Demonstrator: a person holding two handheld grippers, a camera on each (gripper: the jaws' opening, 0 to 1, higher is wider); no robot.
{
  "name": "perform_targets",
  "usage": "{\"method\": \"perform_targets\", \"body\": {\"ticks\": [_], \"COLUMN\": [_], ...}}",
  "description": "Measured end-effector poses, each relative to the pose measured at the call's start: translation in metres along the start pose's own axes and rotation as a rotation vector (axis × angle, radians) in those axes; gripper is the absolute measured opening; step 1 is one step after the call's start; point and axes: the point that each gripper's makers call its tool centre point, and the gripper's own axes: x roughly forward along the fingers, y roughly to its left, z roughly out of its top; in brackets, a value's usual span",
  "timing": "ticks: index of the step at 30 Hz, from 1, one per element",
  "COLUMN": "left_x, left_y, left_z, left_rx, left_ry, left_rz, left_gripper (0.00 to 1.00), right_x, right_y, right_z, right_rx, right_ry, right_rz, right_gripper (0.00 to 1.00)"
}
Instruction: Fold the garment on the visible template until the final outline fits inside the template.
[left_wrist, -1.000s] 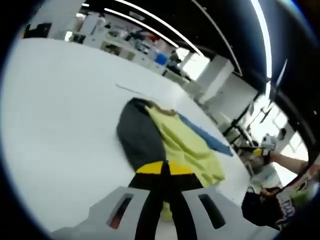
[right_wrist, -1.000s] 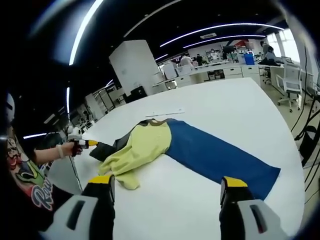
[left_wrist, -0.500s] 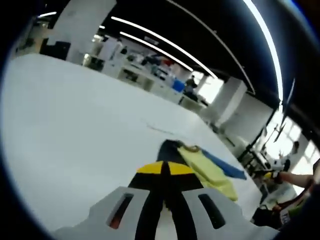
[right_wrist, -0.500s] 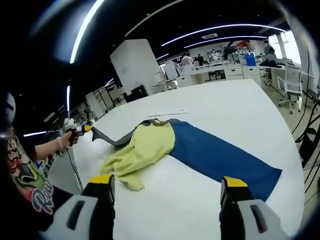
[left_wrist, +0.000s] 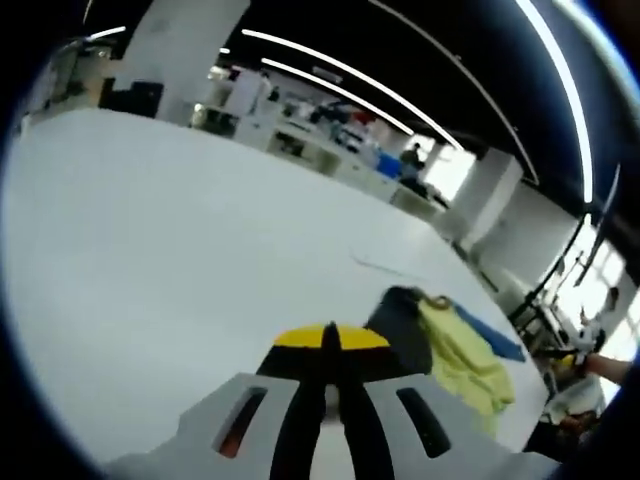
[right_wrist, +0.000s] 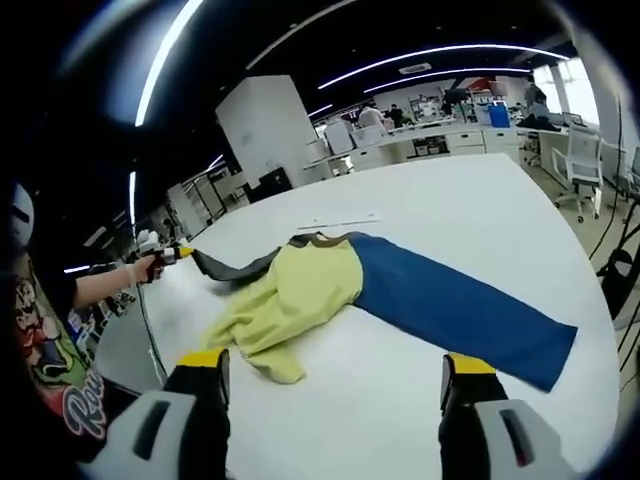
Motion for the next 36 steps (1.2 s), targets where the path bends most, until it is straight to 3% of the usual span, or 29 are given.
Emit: {"method": "perform_targets", "body": {"ticks": [2,3,10,15,18,19,31,36], "left_x": [0.008,0.011,0.031,0.037,0.039,0.038,0.056,0.068], "left_y": [0.017,0.032,0.067,0.094,0.103,0.109,0.135,0.141], "left_z": [-0.001,-0.003,0.004,-0.001,-0.009,-0.016,-0.022,-0.021], "left_rx": [0.006,0.001,-0.034,-0.041,-0.074,-0.076,-0.04,0.025], "left_ry": [0.021,0.047,0.058,0.116,0.153,0.194,0.246,0.291], "left_rz": [0.022,0.065,0.096,0.173,0.19,0.21,0.252,0.247], "left_gripper": [0.0,0.0,0.0,0.0,0.0,0.0,0.0,0.0], "right_x": [0.002,0.004,0.01,0.015,0.019,0.02,0.02,0.019], "right_y": [0.002,0.004,0.014,0.019,0.021,0.021,0.018,0.017], "right_z": [-0.001,-0.001,0.003,0.009,0.011,0.011,0.009,0.009], "right_rx": [0.003,0.005,0.01,0.01,0.012,0.013,0.021,0.022], "right_ry": [0.004,0.007,0.005,-0.003,-0.005,-0.005,0.016,0.021], "right_rz": [-0.007,-0.01,-0.027,-0.032,-0.028,-0.028,-0.05,-0.066], "right_gripper": [0.87,0.87,0.87,0.87,0.87,0.87,0.87,0.87]}}
